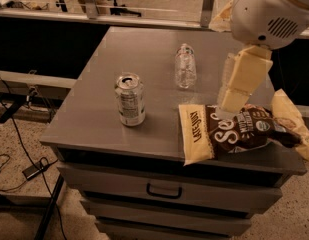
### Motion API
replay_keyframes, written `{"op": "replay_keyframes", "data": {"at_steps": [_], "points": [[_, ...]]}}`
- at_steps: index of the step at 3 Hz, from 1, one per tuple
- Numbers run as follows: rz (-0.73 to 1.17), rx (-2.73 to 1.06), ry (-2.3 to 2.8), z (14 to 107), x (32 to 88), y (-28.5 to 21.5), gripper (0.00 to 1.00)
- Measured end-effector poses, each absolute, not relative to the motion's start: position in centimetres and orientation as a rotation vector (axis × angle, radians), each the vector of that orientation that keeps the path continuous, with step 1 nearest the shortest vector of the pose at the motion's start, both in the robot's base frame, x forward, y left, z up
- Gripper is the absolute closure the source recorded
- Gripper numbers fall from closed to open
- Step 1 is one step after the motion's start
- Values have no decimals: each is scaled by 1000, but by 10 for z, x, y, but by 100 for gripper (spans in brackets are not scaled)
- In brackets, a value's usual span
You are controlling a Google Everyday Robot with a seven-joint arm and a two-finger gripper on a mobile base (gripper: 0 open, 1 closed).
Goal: Pick 7up can
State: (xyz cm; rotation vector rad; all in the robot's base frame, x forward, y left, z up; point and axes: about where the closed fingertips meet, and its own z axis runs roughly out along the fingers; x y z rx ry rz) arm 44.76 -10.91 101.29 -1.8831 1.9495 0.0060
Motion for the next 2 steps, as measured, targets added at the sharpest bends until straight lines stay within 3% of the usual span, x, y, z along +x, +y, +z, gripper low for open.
{"op": "replay_keyframes", "data": {"at_steps": [2], "points": [[29,-1880,1929,1014,451,-106,0]]}}
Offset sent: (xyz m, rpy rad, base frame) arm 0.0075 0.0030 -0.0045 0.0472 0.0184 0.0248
